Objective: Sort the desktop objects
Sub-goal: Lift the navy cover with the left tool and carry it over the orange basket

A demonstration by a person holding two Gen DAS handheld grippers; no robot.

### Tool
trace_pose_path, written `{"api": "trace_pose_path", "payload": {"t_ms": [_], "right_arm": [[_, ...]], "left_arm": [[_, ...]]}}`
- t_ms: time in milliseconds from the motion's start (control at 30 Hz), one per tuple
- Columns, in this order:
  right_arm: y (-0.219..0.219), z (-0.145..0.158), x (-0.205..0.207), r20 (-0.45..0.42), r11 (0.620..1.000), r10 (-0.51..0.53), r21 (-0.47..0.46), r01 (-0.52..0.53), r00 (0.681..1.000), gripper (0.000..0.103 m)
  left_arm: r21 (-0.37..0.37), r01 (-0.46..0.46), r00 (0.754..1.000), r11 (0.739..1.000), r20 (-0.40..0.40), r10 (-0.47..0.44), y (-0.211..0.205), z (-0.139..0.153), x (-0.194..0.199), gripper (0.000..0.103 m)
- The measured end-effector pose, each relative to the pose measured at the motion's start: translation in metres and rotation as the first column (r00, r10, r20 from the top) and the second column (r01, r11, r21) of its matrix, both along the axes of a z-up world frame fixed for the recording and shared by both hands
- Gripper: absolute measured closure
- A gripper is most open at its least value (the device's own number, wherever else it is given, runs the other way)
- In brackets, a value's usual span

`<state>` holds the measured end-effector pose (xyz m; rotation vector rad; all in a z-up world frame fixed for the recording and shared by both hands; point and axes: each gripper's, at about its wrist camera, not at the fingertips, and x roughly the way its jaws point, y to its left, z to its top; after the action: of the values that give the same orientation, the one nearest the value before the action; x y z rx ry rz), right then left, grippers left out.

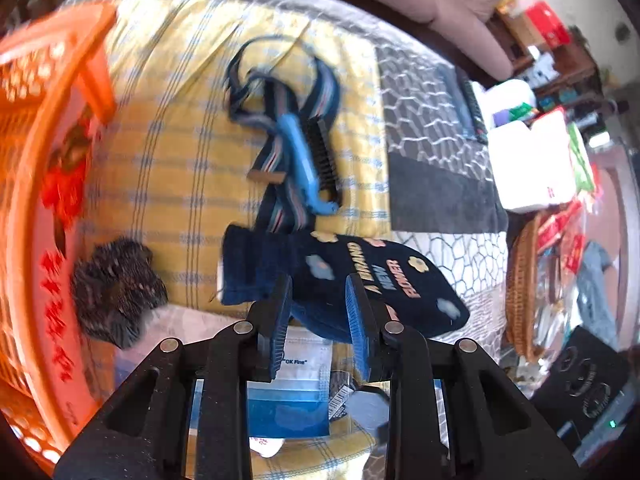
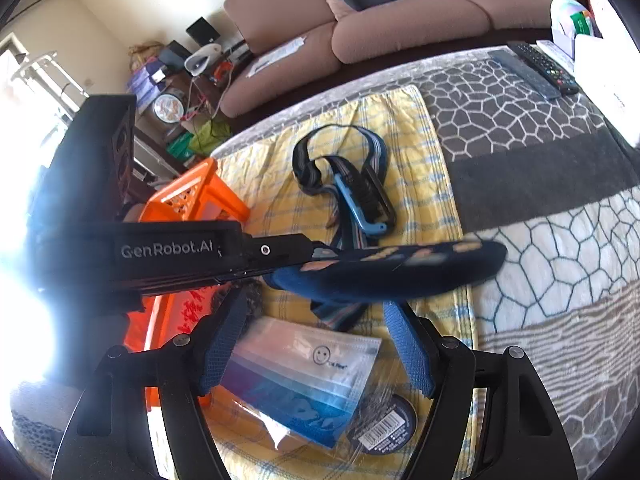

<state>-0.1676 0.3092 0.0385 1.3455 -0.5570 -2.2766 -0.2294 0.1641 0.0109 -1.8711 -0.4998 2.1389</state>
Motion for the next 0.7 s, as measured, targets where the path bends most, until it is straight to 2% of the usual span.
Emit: {"api": "trace_pose_path", "payload": {"t_ms": [67,133,167,200,267,367,500,567,700], "right_arm": [[0.013,-0.015,-0.003,0.071,0.997,-0.017,-0.078,0.023,0.997,0.028],[0.026,-0.027,-0.004,0.127,0.989,-0.031,-0.136,0.049,0.991,0.028],[0.034,-0.034,-0.005,0.153,0.984,-0.043,-0.162,0.068,0.987,0.028],[0.042,-0.039,-0.005,0.17,0.982,-0.057,-0.168,0.086,0.984,0.028],[0.053,-0.045,-0.005,0.191,0.979,-0.075,-0.174,0.109,0.979,0.028],[0.066,-0.053,-0.007,0.211,0.971,-0.096,-0.195,0.138,0.973,0.028],[0.071,-0.06,-0.012,0.23,0.965,-0.096,-0.216,0.147,0.969,0.028],[0.072,-0.061,-0.013,0.227,0.966,-0.098,-0.211,0.147,0.969,0.028],[0.071,-0.063,-0.015,0.219,0.973,-0.099,-0.183,0.14,0.971,0.028]], "left_arm": [[0.025,-0.034,0.999,0.999,0.029,0.034,-0.006,-0.01,0.001,0.076],[0.043,-0.066,0.997,0.997,0.053,0.064,-0.014,-0.019,0.002,0.068],[0.063,-0.078,0.995,0.995,0.066,0.074,-0.018,-0.023,0.004,0.058],[0.083,-0.088,0.994,0.993,0.079,0.081,-0.021,-0.027,0.004,0.05],[0.103,-0.109,0.989,0.989,0.109,0.097,-0.028,-0.036,0.006,0.047],[0.135,-0.121,0.984,0.983,0.146,0.101,-0.036,-0.046,0.008,0.034],[0.122,-0.163,0.978,0.979,0.152,0.144,-0.046,-0.053,-0.002,0.034],[0.149,-0.182,0.974,0.972,0.166,0.157,-0.046,-0.058,-0.008,0.033],[0.126,-0.188,0.971,0.974,0.176,0.164,-0.038,-0.066,-0.02,0.033]]}}
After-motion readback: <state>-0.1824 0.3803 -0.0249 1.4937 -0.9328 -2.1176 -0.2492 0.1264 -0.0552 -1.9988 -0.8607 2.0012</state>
